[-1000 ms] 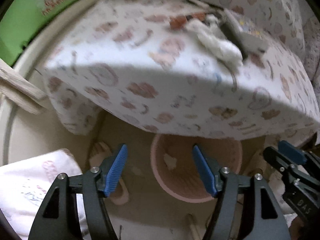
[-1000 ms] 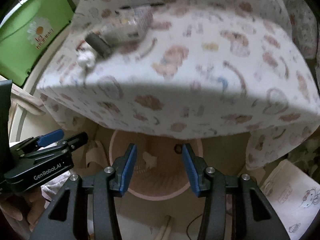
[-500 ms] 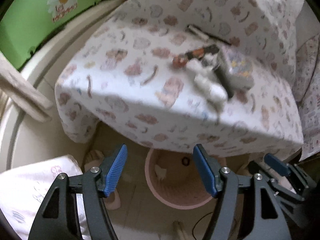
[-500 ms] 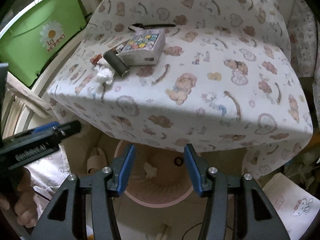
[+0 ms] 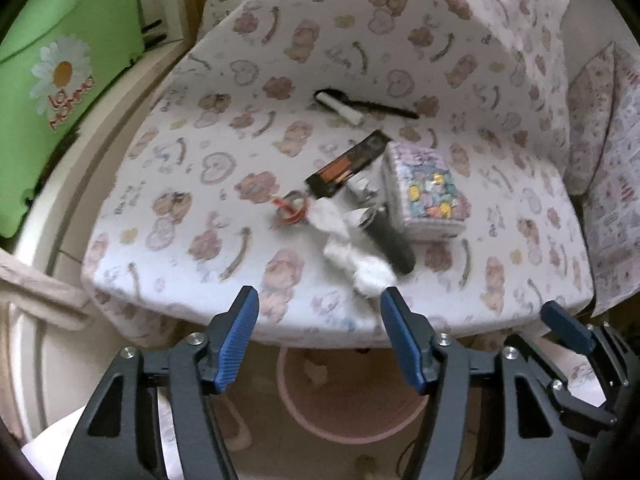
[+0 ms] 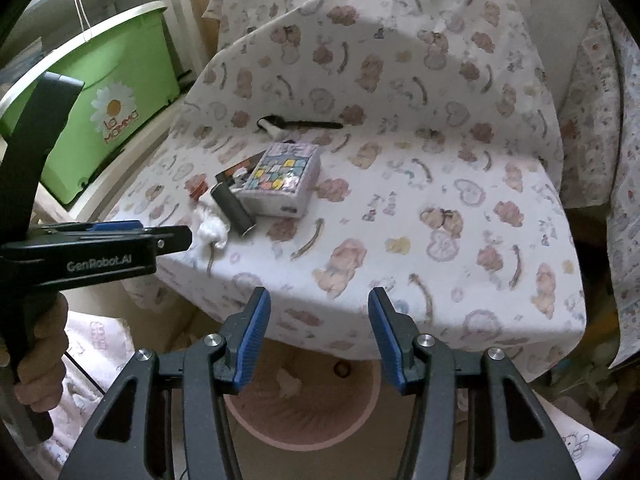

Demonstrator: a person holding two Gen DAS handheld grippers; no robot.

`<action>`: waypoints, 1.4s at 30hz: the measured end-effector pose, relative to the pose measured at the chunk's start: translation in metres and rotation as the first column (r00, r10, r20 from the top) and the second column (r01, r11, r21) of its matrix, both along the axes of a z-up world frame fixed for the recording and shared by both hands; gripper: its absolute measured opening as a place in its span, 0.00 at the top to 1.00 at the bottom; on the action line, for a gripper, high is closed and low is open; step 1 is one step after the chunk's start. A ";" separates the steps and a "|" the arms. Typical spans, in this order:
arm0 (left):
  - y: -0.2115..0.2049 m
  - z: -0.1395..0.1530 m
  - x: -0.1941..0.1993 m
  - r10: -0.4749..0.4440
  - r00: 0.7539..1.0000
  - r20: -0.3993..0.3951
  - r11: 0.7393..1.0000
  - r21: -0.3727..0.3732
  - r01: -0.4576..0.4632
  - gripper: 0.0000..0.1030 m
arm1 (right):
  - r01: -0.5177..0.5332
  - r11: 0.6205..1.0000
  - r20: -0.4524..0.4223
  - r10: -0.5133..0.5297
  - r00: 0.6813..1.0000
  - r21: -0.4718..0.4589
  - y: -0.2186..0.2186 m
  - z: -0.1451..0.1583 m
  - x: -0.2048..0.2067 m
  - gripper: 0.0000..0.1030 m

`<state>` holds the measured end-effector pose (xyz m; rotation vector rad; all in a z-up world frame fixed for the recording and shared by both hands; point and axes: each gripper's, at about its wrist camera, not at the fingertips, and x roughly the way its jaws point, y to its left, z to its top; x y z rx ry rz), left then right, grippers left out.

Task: Collect trash
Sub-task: 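Raise the left tool back up toward the items on the chair, then close the left tool on the second crumpled white tissue, then grasp the pastel printed box with the right tool while the left tool holds the tissue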

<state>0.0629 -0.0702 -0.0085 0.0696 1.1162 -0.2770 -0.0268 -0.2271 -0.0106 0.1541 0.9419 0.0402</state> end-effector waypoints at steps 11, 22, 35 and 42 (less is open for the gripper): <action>-0.015 -0.018 0.006 -0.029 1.000 -0.011 0.998 -0.052 0.028 0.67 | 0.028 0.999 -0.007 -0.028 1.000 -0.021 -0.007 -0.005 0.015 0.48; -0.013 -0.009 -0.002 -0.057 0.998 0.011 0.996 -0.067 0.058 0.98 | 0.043 0.998 0.000 -0.043 0.999 -0.039 -0.006 -0.005 0.017 0.48; 0.038 0.027 -0.006 0.063 0.986 0.152 0.998 -0.035 -0.058 0.98 | 0.046 0.999 0.080 -0.044 0.996 -0.023 0.016 0.010 0.036 0.43; 0.051 0.011 0.006 0.108 0.987 0.122 0.994 -0.014 -0.107 0.98 | 0.036 0.998 0.116 -0.030 0.993 -0.044 0.043 0.013 0.066 0.25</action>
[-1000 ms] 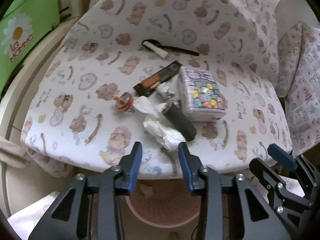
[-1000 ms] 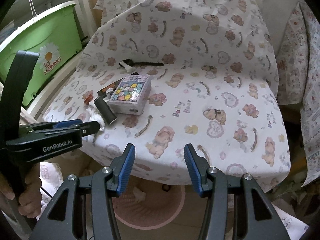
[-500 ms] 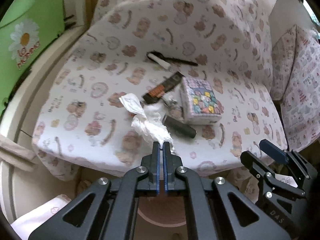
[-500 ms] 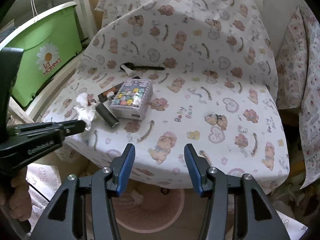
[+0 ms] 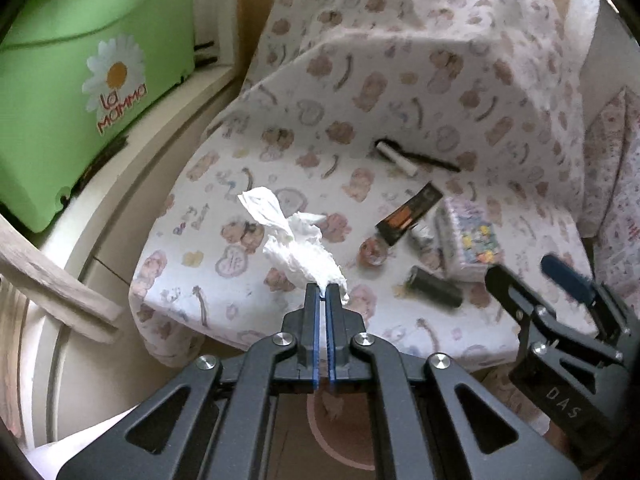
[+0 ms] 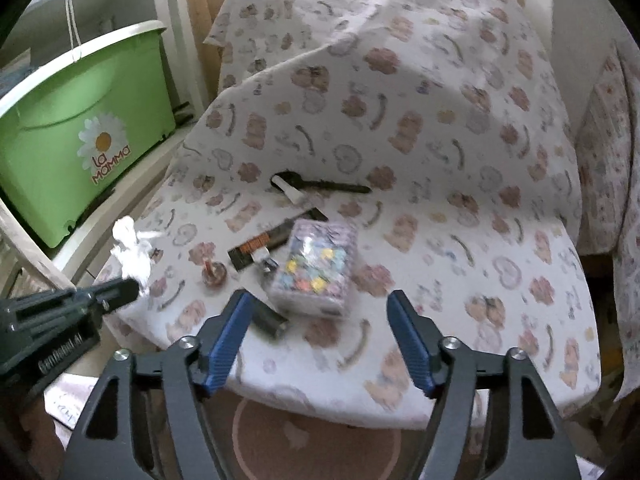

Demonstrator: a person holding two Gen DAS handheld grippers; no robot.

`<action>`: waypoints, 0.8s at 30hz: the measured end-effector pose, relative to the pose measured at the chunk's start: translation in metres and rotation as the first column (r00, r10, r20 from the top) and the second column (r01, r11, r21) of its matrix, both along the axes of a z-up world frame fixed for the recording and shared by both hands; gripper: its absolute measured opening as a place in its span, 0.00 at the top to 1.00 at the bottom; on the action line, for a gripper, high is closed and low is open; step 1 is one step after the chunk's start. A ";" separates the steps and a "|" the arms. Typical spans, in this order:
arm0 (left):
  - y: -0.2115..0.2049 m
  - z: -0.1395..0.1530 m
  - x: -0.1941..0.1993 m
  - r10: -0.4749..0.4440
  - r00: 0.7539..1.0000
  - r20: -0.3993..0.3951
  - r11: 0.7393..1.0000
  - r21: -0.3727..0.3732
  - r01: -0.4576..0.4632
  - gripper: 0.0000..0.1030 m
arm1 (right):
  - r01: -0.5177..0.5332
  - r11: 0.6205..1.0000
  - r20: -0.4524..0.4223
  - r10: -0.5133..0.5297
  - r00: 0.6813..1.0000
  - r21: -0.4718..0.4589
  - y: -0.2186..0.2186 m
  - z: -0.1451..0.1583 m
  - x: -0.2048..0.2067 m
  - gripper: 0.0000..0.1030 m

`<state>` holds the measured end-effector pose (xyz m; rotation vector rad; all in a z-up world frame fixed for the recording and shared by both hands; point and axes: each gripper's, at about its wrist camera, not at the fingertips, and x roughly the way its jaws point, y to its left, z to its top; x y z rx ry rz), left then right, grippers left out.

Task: Collect trash
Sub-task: 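Grasp the pastel printed box with the right tool while the left tool holds the tissue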

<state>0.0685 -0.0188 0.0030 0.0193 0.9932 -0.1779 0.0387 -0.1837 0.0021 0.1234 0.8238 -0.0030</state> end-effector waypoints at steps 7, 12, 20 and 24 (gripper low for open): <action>0.000 -0.007 0.003 0.011 1.000 -0.007 1.000 0.024 -0.011 0.98 | 0.047 0.998 -0.028 -0.048 0.998 -0.030 0.016 -0.016 0.023 0.20; -0.004 -0.008 0.000 -0.005 1.000 -0.003 0.999 0.032 0.005 0.98 | 0.083 0.995 -0.038 -0.085 0.996 -0.060 0.018 -0.027 0.028 0.20; -0.009 -0.004 -0.003 -0.015 1.000 0.000 1.000 0.026 0.015 0.98 | 0.048 0.997 -0.034 -0.050 0.998 -0.054 0.021 -0.033 0.028 0.46; -0.008 0.004 -0.008 -0.020 1.000 0.014 1.000 0.006 0.019 0.98 | 0.074 0.995 -0.013 -0.075 0.997 -0.069 0.024 -0.022 0.019 0.50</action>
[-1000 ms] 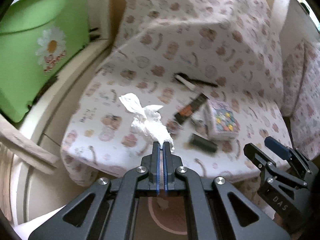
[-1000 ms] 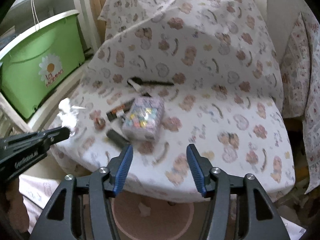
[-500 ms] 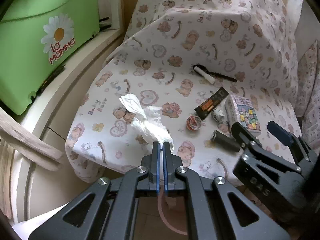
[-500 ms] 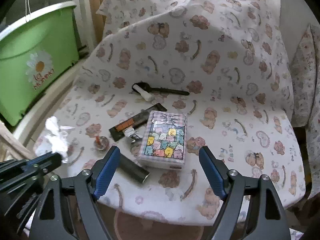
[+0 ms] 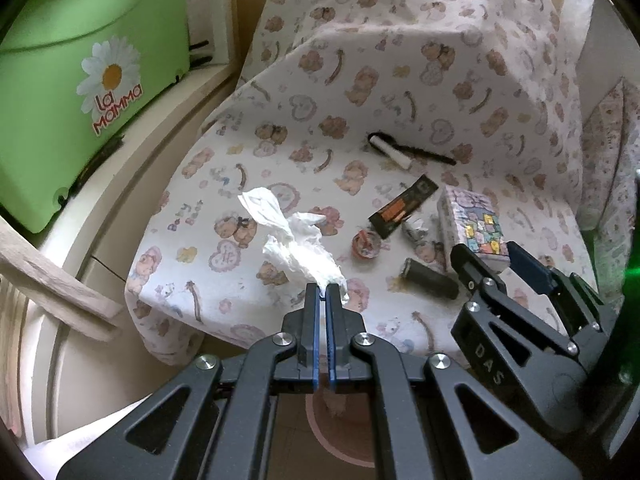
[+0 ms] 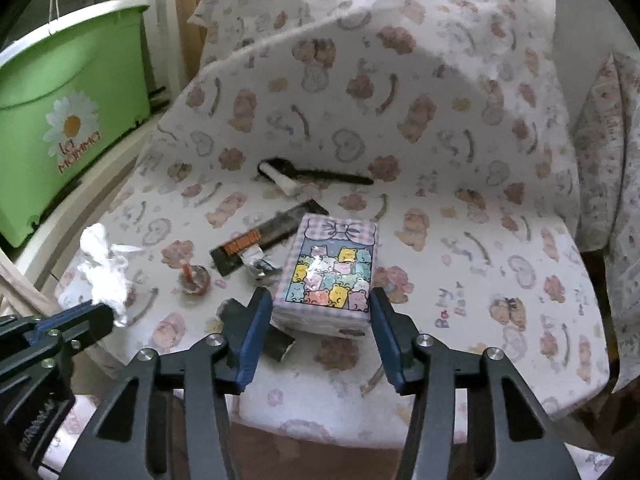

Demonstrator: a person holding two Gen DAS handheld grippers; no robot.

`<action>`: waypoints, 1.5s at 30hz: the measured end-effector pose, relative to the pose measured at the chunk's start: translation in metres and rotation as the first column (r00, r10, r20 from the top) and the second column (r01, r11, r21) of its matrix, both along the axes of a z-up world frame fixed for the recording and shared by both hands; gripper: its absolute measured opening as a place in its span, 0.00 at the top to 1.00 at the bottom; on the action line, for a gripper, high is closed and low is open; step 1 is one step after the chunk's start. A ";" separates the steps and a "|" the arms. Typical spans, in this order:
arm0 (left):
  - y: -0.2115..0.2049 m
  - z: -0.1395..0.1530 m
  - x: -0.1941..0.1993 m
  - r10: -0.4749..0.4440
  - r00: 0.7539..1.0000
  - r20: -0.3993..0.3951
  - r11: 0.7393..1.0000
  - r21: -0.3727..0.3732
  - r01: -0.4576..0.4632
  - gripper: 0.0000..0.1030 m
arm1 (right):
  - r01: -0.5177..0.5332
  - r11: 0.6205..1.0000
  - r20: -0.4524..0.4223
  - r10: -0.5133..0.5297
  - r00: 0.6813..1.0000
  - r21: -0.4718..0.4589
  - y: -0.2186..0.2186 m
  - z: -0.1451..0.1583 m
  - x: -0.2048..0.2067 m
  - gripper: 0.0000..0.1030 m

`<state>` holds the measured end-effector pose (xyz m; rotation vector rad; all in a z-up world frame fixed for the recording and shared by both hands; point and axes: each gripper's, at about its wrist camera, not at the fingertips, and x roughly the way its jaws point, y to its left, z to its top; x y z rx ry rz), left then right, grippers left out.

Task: Collect trash
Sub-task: 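Grasp the pastel printed box with the right tool while the left tool holds the tissue, then lower the tissue and the box toward the wastebasket with both tools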

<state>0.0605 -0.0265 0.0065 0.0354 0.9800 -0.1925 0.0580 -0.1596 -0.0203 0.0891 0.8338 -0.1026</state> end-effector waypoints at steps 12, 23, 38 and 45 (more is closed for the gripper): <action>-0.002 0.003 -0.017 -0.059 0.997 0.048 0.997 0.055 0.056 0.98 | -0.016 0.999 0.100 0.012 0.995 0.036 -0.029 0.034 -0.032 0.50; -0.016 0.012 -0.044 -0.158 0.987 0.016 0.987 0.035 0.158 0.98 | -0.111 0.989 0.087 0.102 0.991 0.100 -0.035 0.042 -0.083 0.50; -0.029 -0.012 -0.048 -0.198 0.970 -0.140 0.980 -0.008 0.198 0.97 | -0.245 0.963 0.049 0.241 0.969 0.108 -0.020 0.043 -0.123 0.50; -0.030 -0.033 -0.043 -0.179 0.957 -0.227 0.984 -0.034 0.176 0.97 | -0.274 0.946 -0.118 0.297 0.948 0.175 -0.012 0.017 -0.115 0.50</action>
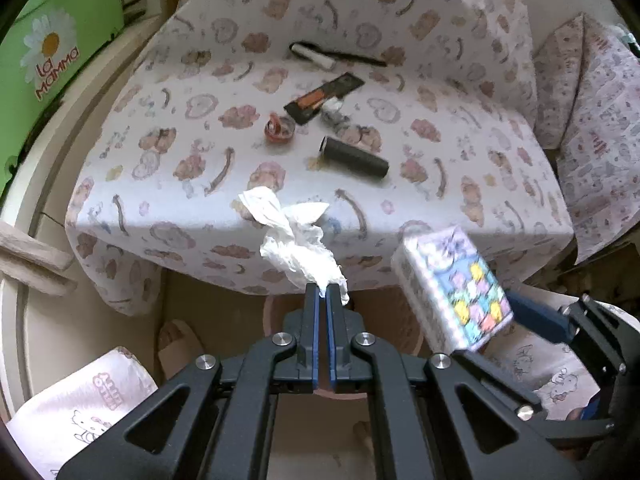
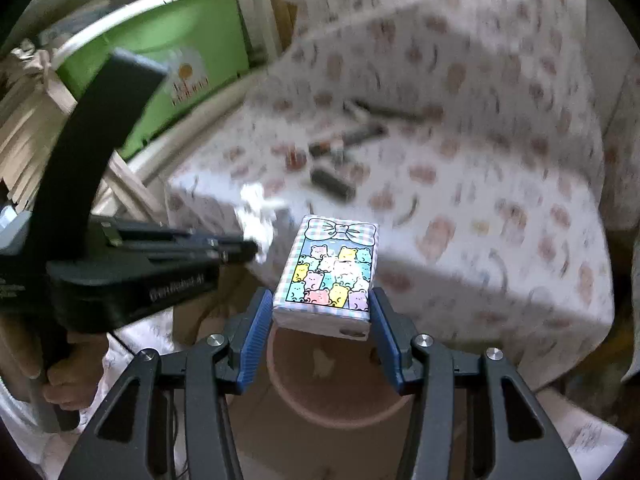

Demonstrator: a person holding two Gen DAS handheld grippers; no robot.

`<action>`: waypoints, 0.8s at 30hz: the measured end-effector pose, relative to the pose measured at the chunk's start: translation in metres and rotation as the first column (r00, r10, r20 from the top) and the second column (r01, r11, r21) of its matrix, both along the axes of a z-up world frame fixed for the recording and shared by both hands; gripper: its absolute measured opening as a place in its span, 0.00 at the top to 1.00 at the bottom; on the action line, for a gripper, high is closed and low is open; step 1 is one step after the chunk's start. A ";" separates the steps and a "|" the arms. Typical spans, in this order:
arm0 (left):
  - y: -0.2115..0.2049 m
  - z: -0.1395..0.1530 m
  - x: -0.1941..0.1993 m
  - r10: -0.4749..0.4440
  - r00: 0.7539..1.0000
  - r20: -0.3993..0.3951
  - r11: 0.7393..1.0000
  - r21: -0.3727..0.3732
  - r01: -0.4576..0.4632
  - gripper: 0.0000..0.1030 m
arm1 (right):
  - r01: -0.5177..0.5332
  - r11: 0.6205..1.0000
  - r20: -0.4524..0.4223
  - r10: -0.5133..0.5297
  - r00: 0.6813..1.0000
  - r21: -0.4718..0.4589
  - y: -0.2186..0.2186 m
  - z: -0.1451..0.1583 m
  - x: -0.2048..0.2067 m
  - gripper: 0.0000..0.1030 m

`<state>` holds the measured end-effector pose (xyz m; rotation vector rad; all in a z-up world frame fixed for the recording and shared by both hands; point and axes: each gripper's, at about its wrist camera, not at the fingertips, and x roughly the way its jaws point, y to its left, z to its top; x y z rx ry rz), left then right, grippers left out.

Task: Collect trash
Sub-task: 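Lower the tissue and the box toward the wastebasket with both tools, then open the left tool to drop the tissue while the right tool releases the box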

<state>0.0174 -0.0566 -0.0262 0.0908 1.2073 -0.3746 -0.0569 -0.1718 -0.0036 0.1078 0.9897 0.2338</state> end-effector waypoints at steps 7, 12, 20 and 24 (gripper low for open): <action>-0.009 -0.030 0.005 -0.012 0.997 -0.075 1.000 0.024 0.013 0.97 | -0.011 1.000 -0.162 0.007 0.987 -0.023 -0.001 -0.036 0.008 0.50; -0.017 -0.057 0.008 -0.012 0.994 -0.113 0.998 0.066 0.020 0.97 | 0.008 0.997 -0.256 -0.026 0.966 -0.073 0.001 -0.074 0.015 0.50; -0.025 -0.093 0.012 0.025 0.988 -0.153 0.992 0.123 -0.006 0.97 | 0.061 0.993 -0.343 -0.092 0.935 -0.099 -0.003 -0.127 0.031 0.50; -0.026 -0.102 0.014 0.029 0.983 -0.183 0.994 0.113 -0.008 0.97 | 0.061 0.991 -0.358 -0.100 0.928 -0.118 -0.003 -0.141 0.036 0.49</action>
